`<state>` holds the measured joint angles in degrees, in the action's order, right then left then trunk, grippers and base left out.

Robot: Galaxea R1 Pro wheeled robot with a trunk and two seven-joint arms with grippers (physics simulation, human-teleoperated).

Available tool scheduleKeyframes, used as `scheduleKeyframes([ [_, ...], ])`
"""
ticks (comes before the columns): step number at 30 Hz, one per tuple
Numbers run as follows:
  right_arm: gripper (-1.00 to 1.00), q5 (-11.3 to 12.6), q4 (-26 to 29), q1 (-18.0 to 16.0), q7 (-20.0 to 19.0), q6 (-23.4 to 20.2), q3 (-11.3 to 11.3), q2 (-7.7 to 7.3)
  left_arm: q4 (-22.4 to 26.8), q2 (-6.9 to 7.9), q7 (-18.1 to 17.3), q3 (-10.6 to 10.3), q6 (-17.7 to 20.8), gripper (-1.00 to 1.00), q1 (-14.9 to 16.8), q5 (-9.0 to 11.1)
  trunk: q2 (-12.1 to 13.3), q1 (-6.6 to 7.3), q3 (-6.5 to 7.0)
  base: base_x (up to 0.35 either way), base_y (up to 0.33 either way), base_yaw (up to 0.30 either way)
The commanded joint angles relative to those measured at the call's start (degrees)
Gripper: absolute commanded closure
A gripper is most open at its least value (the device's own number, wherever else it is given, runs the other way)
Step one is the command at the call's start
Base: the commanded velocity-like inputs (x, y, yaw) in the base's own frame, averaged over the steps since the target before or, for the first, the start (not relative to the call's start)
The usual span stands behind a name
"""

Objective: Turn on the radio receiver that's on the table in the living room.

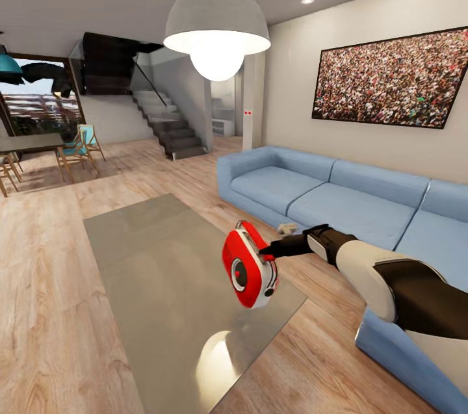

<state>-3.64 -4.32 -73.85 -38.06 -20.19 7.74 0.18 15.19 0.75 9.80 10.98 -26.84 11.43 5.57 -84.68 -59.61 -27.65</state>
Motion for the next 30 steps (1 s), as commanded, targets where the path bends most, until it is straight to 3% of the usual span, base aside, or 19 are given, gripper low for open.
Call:
scheduleKeyframes([
  [1, 1.0, 0.2, 0.11, -0.03, -1.57, 0.08, -0.71, -0.04, 0.24, 0.01, -0.01, -0.03, 0.0, -1.0, 0.0, -0.02, 0.0, 0.0, 0.01, 0.0, 0.0, 0.0],
  [3, 1.0, -0.93, 0.11, 0.0, -5.82, 0.24, -0.68, -0.29, 1.0, -0.03, -0.03, -0.28, 0.02, -1.0, 0.0, -0.16, 0.0, 0.0, 0.01, 0.0, 0.0, 0.0],
  [4, 1.0, -4.66, 0.11, 0.0, -11.31, 0.78, -0.7, -0.99, 2.35, -0.2, -0.13, -0.67, 0.03, 1.0, 0.0, -0.93, 0.0, 0.0, 0.01, 0.0, 0.0, 0.0],
  [8, 1.0, -8.18, 0.11, -0.02, -14.81, 2.32, -0.71, -1.42, 4.48, -0.5, -0.23, -0.96, 0.05, 1.0, 0.0, -2.95, 0.0, 0.0, 0.01, 0.0, 0.0, 0.0],
  [14, 1.0, -8.77, 0.11, 0.01, -15.49, 2.75, -0.71, -1.49, 10.66, -0.62, -0.39, -1.04, 0.43, 1.0, 0.0, -3.63, 0.0, 0.0, 0.01, 0.0, 0.0, 0.0],
  [18, 1.0, -8.75, 0.11, 0.02, -15.54, 2.78, -0.71, -1.5, 13.53, -0.84, -2.73, -1.02, 1.42, 1.0, 0.0, -3.53, 0.0, 0.0, 0.01, 0.0, 0.0, 0.0],
  [19, 1.0, -8.75, 0.11, 0.01, -15.53, 2.78, -0.71, -1.5, 15.4, -0.96, -5.38, -1.04, 4.87, 1.0, 0.0, -3.46, 0.0, 0.0, 0.01, 0.0, 0.0, 0.0],
  [20, 1.0, -8.82, 0.11, 0.0, -15.49, 2.79, -0.71, -1.5, 20.14, -1.09, -9.6, -0.99, 11.7, 1.0, 0.0, -3.43, 0.0, 0.0, 0.01, 0.0, 0.0, 0.0],
  [25, 1.0, -8.81, 0.11, 0.02, -15.47, 2.79, -0.72, -1.5, 25.6, -1.4, -13.83, -1.42, 15.64, 1.0, 0.0, -3.51, 0.0, 0.0, 0.01, 0.0, 0.0, 0.0],
  [27, 1.0, -8.82, 0.11, 0.02, -15.46, 2.79, -0.71, -1.5, 27.9, -2.12, -14.46, -3.24, 16.24, 1.0, 0.0, -3.59, 0.0, 0.0, 0.01, 0.0, 0.0, 0.0],
  [30, 1.0, -8.83, 0.11, 0.01, -15.41, 2.79, -0.71, -1.5, 32.66, -3.32, -14.78, -8.66, 20.96, 1.0, 0.0, -3.69, 0.0, 0.0, 0.01, 0.0, 0.0, 0.0],
])
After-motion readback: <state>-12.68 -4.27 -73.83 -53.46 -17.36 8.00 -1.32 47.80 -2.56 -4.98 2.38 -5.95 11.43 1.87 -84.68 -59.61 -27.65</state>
